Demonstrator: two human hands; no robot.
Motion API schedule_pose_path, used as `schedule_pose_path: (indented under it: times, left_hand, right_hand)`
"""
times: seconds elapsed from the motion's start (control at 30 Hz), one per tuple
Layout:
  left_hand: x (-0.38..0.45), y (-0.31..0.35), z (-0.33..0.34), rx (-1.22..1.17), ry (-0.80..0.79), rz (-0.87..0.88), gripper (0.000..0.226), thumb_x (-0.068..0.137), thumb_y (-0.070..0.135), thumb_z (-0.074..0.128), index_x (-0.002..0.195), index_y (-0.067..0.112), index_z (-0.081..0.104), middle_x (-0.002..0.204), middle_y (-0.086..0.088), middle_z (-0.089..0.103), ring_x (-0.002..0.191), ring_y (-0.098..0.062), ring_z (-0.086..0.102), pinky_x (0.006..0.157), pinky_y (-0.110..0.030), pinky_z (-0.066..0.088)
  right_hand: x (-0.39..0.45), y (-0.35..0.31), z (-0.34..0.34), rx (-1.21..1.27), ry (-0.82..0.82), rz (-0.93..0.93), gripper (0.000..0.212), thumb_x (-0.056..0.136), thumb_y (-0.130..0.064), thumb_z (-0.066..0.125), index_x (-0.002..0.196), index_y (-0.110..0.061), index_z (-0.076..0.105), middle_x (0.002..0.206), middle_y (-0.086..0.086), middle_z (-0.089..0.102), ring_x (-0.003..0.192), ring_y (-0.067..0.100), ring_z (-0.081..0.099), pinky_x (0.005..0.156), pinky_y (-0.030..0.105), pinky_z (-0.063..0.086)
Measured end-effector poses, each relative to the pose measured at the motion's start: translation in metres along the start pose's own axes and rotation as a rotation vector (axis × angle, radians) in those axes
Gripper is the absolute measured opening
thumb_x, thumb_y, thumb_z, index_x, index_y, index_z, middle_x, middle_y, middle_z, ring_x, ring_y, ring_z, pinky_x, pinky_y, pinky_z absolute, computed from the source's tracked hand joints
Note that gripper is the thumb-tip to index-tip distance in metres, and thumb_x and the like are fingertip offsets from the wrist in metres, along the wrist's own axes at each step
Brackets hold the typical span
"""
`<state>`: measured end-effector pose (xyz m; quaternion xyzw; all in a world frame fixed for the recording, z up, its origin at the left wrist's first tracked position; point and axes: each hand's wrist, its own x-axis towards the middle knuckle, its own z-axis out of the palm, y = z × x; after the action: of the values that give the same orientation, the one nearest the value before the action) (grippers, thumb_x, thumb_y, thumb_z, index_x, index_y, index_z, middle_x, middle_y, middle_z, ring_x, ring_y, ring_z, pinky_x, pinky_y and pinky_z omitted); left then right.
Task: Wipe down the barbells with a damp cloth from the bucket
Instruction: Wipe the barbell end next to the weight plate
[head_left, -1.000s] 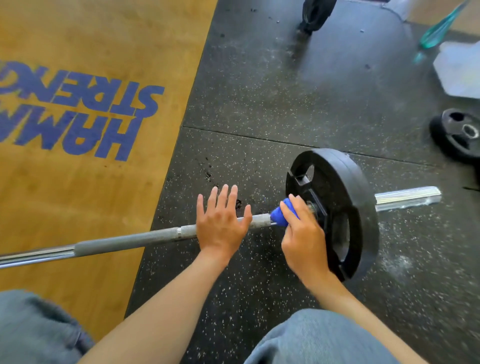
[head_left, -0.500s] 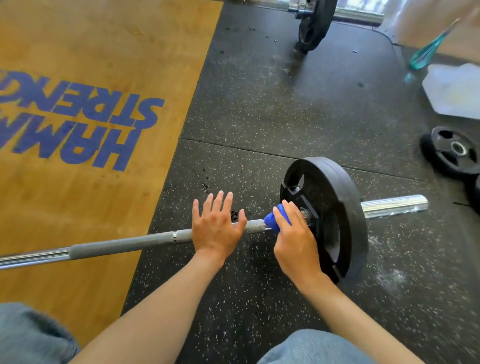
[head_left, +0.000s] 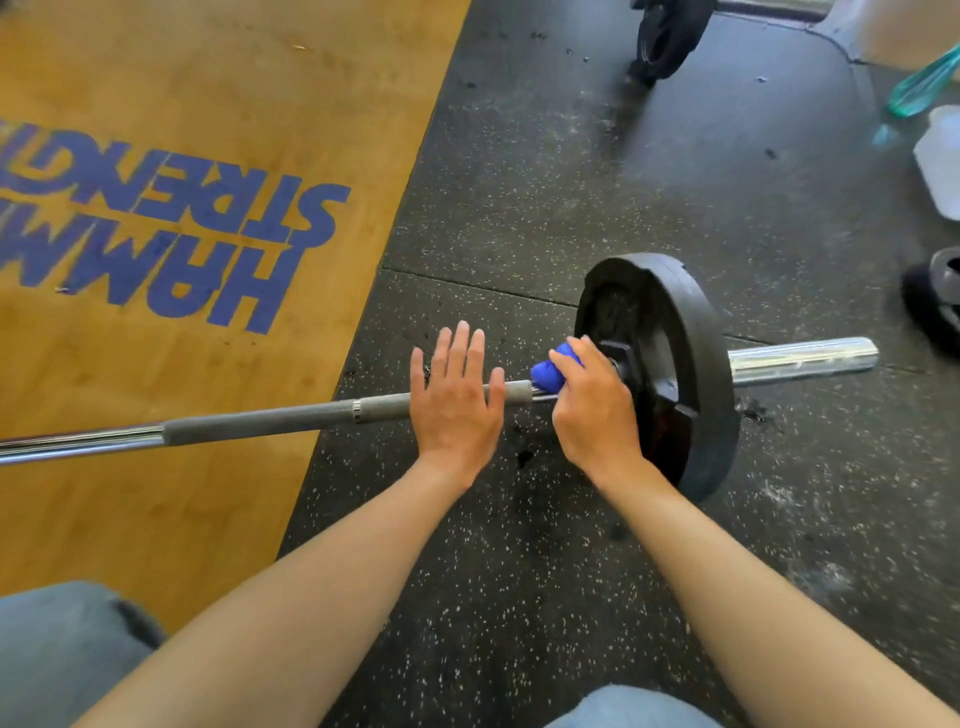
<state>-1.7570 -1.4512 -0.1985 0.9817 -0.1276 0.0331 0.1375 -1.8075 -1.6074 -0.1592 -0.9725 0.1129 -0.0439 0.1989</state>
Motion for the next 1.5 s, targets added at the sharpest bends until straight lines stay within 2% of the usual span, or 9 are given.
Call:
schedule_pose_path:
  times: [0.07, 0.23, 0.47, 0.63, 0.83, 0.97, 1.17, 1.3, 1.5]
  left_hand:
    - [0.006, 0.004, 0.006, 0.018, -0.024, -0.024, 0.061, 0.106, 0.047, 0.017, 0.159, 0.021, 0.032, 0.167, 0.0, 0.027, 0.156, -0.021, 0.018, 0.126, -0.05, 0.01]
    - [0.037, 0.0, 0.003, 0.156, -0.113, -0.057, 0.061, 0.108, 0.048, 0.006, 0.162, 0.023, 0.018, 0.171, -0.003, 0.012, 0.158, -0.022, 0.006, 0.126, -0.049, 0.004]
    - [0.083, 0.01, -0.006, 0.268, -0.273, -0.202, 0.059, 0.108, 0.045, 0.006, 0.164, 0.027, 0.002, 0.171, -0.003, -0.009, 0.157, -0.023, -0.012, 0.127, -0.048, -0.004]
    - [0.114, 0.019, -0.004, 0.202, -0.243, -0.359, 0.056, 0.11, 0.039, 0.013, 0.164, 0.025, 0.006, 0.172, -0.005, -0.004, 0.158, -0.024, -0.008, 0.127, -0.047, 0.0]
    - [0.158, 0.006, 0.007, 0.153, -0.183, -0.34, 0.054, 0.11, 0.037, 0.012, 0.163, 0.025, 0.017, 0.171, -0.003, 0.009, 0.158, -0.024, 0.0, 0.127, -0.049, 0.0]
    - [0.2, -0.003, 0.012, 0.098, -0.164, -0.341, 0.054, 0.11, 0.038, 0.012, 0.162, 0.025, 0.018, 0.171, -0.001, 0.013, 0.158, -0.022, 0.004, 0.127, -0.048, 0.005]
    - [0.263, -0.017, 0.016, 0.061, -0.156, -0.35, 0.055, 0.11, 0.039, 0.011, 0.162, 0.025, 0.018, 0.17, 0.002, 0.018, 0.158, -0.021, 0.007, 0.126, -0.049, 0.002]
    - [0.309, -0.028, 0.019, 0.049, -0.178, -0.359, 0.055, 0.11, 0.039, 0.012, 0.162, 0.024, 0.019, 0.169, 0.003, 0.022, 0.158, -0.022, 0.008, 0.126, -0.051, 0.003]
    - [0.367, -0.042, 0.019, 0.048, -0.246, -0.385, 0.055, 0.109, 0.036, 0.013, 0.155, 0.019, 0.038, 0.164, -0.002, 0.035, 0.156, -0.026, 0.017, 0.126, -0.053, 0.002]
  right_hand:
    - [0.019, -0.004, 0.001, 0.004, 0.012, 0.003, 0.032, 0.092, 0.002, 0.051, 0.12, -0.004, 0.066, 0.132, 0.01, 0.056, 0.128, 0.032, 0.051, 0.103, 0.037, 0.043]
    - [-0.001, 0.006, 0.004, 0.03, 0.044, -0.072, 0.063, 0.087, 0.016, 0.056, 0.147, -0.001, 0.049, 0.16, 0.017, 0.036, 0.152, 0.033, 0.026, 0.122, 0.032, 0.014]
    - [0.068, 0.005, -0.02, 0.056, -0.198, -0.152, 0.063, 0.092, 0.01, 0.054, 0.152, -0.004, 0.04, 0.166, 0.012, 0.022, 0.156, 0.03, 0.012, 0.121, 0.042, 0.031]
    - [0.07, -0.002, -0.015, 0.089, -0.181, -0.148, 0.074, 0.092, 0.014, 0.049, 0.159, -0.002, 0.023, 0.169, 0.012, 0.005, 0.156, 0.031, -0.005, 0.124, 0.043, 0.024]
    - [0.131, -0.003, 0.005, 0.158, -0.077, -0.09, 0.072, 0.088, 0.019, 0.043, 0.155, -0.008, 0.039, 0.168, 0.006, 0.019, 0.157, 0.024, 0.004, 0.12, 0.037, 0.03]
    - [0.141, -0.004, 0.023, 0.138, 0.006, -0.069, 0.077, 0.09, 0.019, 0.043, 0.159, -0.014, 0.031, 0.17, 0.001, 0.01, 0.157, 0.02, 0.002, 0.118, 0.034, 0.028]
    - [0.246, -0.015, 0.026, 0.07, -0.017, -0.121, 0.062, 0.092, 0.011, 0.042, 0.152, -0.009, 0.045, 0.166, 0.008, 0.025, 0.156, 0.023, 0.015, 0.121, 0.036, 0.024]
    - [0.261, -0.015, 0.04, 0.064, 0.08, -0.147, 0.063, 0.091, 0.016, 0.047, 0.15, -0.005, 0.045, 0.164, 0.012, 0.028, 0.154, 0.03, 0.021, 0.123, 0.038, 0.026]
    - [0.351, -0.034, 0.04, 0.039, 0.01, -0.142, 0.054, 0.094, 0.01, 0.047, 0.146, -0.004, 0.052, 0.161, 0.014, 0.034, 0.15, 0.03, 0.029, 0.122, 0.041, 0.029]
